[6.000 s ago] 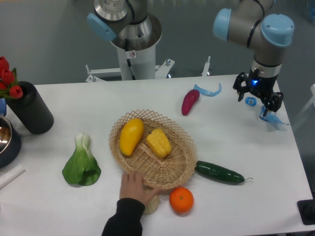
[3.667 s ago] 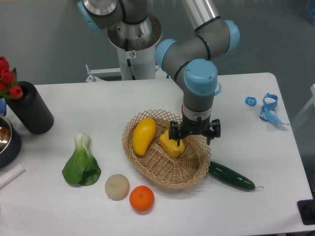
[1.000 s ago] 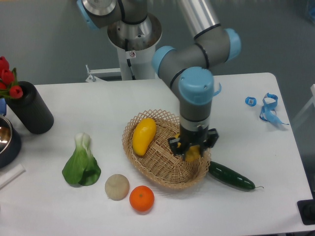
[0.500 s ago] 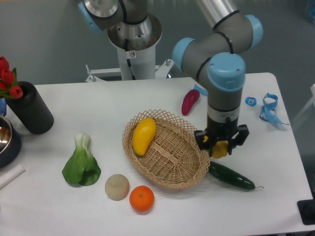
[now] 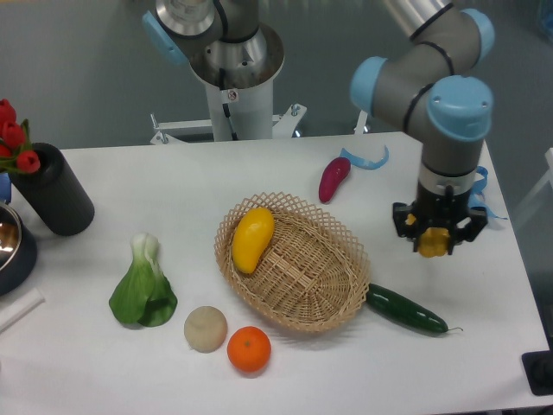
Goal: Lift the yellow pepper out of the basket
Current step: 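Lift the yellow bell pepper up out of the basket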
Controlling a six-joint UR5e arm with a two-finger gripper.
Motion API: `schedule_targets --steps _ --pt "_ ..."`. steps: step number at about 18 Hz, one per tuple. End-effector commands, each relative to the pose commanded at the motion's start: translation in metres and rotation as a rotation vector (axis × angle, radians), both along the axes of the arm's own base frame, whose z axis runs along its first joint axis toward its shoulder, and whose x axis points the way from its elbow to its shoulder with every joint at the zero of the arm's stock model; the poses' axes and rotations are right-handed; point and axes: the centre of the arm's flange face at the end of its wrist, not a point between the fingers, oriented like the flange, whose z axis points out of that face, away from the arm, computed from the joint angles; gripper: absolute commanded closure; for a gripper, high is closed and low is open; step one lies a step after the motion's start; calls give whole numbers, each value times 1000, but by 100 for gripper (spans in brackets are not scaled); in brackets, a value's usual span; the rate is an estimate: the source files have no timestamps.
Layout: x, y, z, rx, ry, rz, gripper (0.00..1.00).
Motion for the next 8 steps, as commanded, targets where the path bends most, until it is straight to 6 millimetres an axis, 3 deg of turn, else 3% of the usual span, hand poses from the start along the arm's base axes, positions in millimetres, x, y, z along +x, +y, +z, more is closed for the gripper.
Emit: schedule_targets --steps 4,8 --pt "-18 -10 13 -37 -59 -43 76" --pt "-17 -18 17 -62 -81 -134 76"
